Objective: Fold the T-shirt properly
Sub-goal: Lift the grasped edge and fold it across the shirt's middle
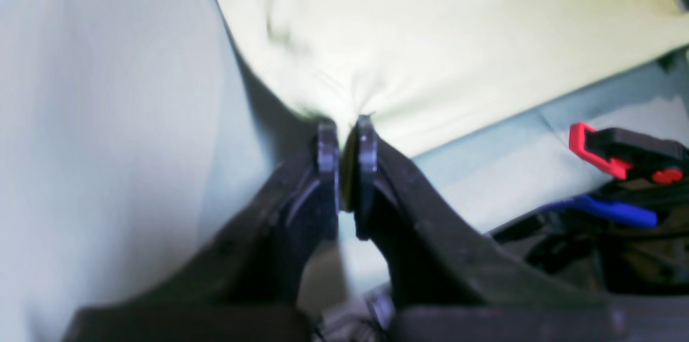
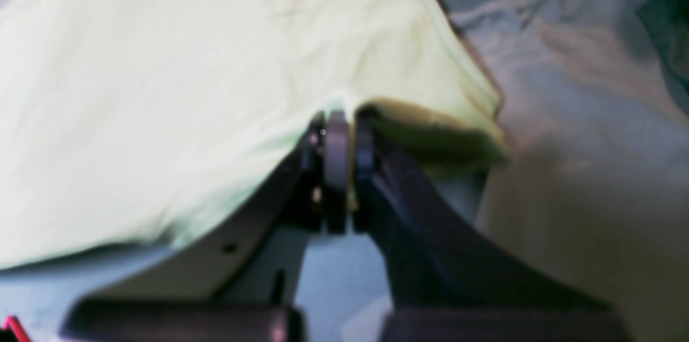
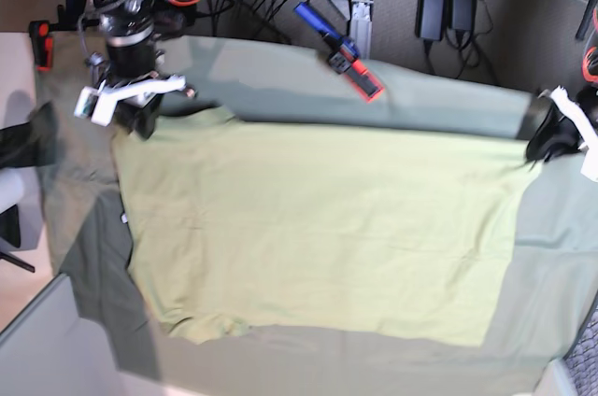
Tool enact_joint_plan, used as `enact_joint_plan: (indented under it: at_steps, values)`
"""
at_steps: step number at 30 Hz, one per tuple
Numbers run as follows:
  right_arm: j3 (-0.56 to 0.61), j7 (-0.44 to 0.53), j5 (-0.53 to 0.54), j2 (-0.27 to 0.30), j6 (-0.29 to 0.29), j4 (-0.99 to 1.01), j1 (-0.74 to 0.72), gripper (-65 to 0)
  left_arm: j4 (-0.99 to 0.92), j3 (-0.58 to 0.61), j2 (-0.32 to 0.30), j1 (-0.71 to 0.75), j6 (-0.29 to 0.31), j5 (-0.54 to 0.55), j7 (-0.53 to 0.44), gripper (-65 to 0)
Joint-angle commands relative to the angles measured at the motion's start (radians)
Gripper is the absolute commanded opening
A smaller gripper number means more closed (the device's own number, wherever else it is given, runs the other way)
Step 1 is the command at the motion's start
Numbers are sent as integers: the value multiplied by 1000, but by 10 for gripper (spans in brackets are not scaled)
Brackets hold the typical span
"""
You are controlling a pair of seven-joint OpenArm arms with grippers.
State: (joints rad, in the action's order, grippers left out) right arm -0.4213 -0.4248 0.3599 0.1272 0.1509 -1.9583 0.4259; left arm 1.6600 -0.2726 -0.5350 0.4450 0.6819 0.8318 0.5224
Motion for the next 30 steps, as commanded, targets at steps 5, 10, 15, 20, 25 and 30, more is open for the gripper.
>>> enact_joint_plan:
  at_steps: [5, 10, 15, 20, 25, 30]
  values:
    - [-6, 27, -6, 9, 31, 84, -125, -650, -63, -1, -20, -108, 16, -14, -32, -650]
    - [12, 27, -24, 43, 33, 200, -235, -650, -234, 45, -20, -229, 16, -21, -53, -650]
    - [72, 27, -56, 105, 33, 292, -327, -650, -350, 143, -20, -347, 16, -82, -82, -650]
    - [119, 27, -66, 116, 33, 369, -403, -650, -406, 163, -20, -451, 16, -97, -92, -650]
    - [124, 27, -89, 117, 33, 430, -475, -650, -429, 163, -23, -504, 16, -100, -88, -650]
    - [125, 23, -91, 121, 33, 452, -537, -650, -463, 163, -23, -512, 16, -112, -100, -650]
